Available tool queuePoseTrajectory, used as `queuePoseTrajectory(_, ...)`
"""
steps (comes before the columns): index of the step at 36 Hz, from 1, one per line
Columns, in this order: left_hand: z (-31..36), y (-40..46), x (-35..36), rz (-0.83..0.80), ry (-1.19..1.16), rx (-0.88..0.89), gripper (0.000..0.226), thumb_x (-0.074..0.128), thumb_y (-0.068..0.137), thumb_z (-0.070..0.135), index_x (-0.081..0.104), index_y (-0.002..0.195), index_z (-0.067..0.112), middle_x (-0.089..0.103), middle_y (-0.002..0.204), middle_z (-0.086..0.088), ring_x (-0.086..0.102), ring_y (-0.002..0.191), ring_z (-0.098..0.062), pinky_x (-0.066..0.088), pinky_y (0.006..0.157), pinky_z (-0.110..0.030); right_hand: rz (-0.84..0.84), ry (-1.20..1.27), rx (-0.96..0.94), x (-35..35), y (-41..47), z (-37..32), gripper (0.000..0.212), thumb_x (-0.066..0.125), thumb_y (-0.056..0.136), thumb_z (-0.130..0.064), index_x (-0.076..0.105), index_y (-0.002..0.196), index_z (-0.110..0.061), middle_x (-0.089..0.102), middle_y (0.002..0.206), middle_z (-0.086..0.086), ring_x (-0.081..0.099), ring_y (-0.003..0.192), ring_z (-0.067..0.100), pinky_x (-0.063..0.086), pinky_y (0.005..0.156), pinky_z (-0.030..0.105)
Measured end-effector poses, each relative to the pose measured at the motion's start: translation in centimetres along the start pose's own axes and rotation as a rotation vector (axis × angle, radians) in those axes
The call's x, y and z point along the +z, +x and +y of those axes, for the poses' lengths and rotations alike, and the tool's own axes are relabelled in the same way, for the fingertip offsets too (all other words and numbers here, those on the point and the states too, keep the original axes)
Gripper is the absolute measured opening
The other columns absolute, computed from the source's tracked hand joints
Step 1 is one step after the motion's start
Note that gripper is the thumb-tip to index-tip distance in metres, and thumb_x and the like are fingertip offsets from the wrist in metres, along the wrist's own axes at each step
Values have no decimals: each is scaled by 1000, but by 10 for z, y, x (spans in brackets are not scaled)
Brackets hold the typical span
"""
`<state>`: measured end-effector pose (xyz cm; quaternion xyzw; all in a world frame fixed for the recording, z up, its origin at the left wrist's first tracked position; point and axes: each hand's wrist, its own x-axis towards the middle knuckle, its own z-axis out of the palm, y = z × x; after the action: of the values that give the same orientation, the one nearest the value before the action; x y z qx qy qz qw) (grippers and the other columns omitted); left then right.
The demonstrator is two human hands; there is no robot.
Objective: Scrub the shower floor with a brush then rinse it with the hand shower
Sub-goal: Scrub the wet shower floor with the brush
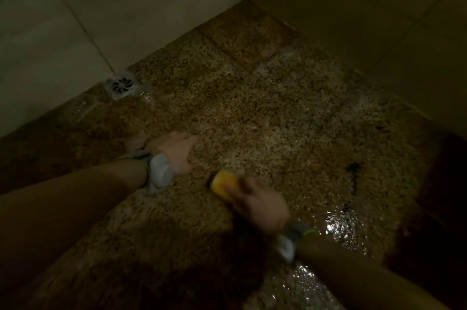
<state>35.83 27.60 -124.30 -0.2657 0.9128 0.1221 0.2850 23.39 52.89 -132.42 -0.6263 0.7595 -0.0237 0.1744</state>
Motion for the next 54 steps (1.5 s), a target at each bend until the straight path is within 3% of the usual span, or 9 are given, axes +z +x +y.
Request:
queuePoseTrajectory(4, 13, 6, -7, -104, -4, 28, 81, 57, 95, 48, 13, 157, 20, 24, 160, -9, 26, 144, -34, 32, 113, -47, 38, -28, 364, -33, 6, 65, 59, 36, 101, -62, 10, 153, -56, 36, 144, 1, 47, 120, 28, 56, 77, 40)
queuePoseTrajectory(8, 36, 15, -23, -148, -30, 48, 83, 58, 98, 39, 4, 159, 21, 10, 165, -9, 16, 150, -32, 29, 116, -44, 15, -30, 417, -37, 19, 46, 60, 39, 102, -58, 11, 155, -51, 31, 150, 8, 46, 125, 34, 56, 81, 43)
queuePoseTrajectory(14, 65, 43, -33, -95, -53, 119, 86, 64, 90, 46, 14, 157, 25, 29, 159, -13, 39, 138, -36, 43, 104, -47, -52, 4, 151, -8, -43, 25, 60, 37, 100, -59, 9, 153, -55, 34, 148, 2, 47, 125, 30, 57, 75, 42)
queuePoseTrajectory(22, 52, 44, -36, -18, -102, 132, 83, 61, 89, 53, 19, 156, 29, 48, 143, -10, 56, 117, -31, 52, 93, -44, 154, -26, 603, -32, -15, 120, 61, 33, 99, -65, 17, 156, -49, 42, 133, 7, 53, 112, 28, 50, 70, 35)
queuePoseTrajectory(28, 21, 29, -23, -11, -196, 73, 87, 52, 85, 63, 20, 157, 26, 23, 162, -2, 23, 149, -28, 25, 118, -42, 195, 49, 719, -60, 85, 122, 58, 41, 102, -56, 26, 154, -34, 34, 147, 19, 45, 124, 45, 54, 85, 51)
queuePoseTrajectory(33, 1, 25, -19, -31, -235, -63, 76, 58, 96, 39, 15, 157, 27, 23, 161, -5, 19, 149, -29, 26, 117, -41, 148, 78, 555, -51, 157, 77, 55, 38, 109, -42, 21, 158, -28, 20, 158, 23, 36, 133, 49, 48, 95, 56)
queuePoseTrajectory(39, -24, 16, -8, 50, -255, -65, 76, 62, 94, 41, 21, 156, 25, 36, 155, -2, 34, 141, -23, 24, 107, -27, 91, -24, 163, -2, 179, -54, 54, 42, 102, -33, 35, 154, -18, 41, 138, 26, 49, 113, 47, 38, 96, 54)
queuePoseTrajectory(46, -25, 22, -1, -14, -234, -153, 80, 60, 95, 42, 11, 158, 30, 23, 160, -9, 27, 145, -35, 34, 108, -45, 172, -66, -198, 42, 78, -111, 55, 60, 93, -41, 49, 145, -29, 60, 107, 14, 56, 87, 32, 48, 72, 42)
queuePoseTrajectory(54, -24, 14, -4, -22, -246, -99, 81, 62, 92, 42, 14, 157, 31, 21, 161, -11, 17, 148, -33, 24, 118, -46, 213, -54, 287, 1, 64, 46, 61, 42, 103, -47, 22, 159, -32, 40, 124, 16, 50, 100, 33, 46, 84, 45)
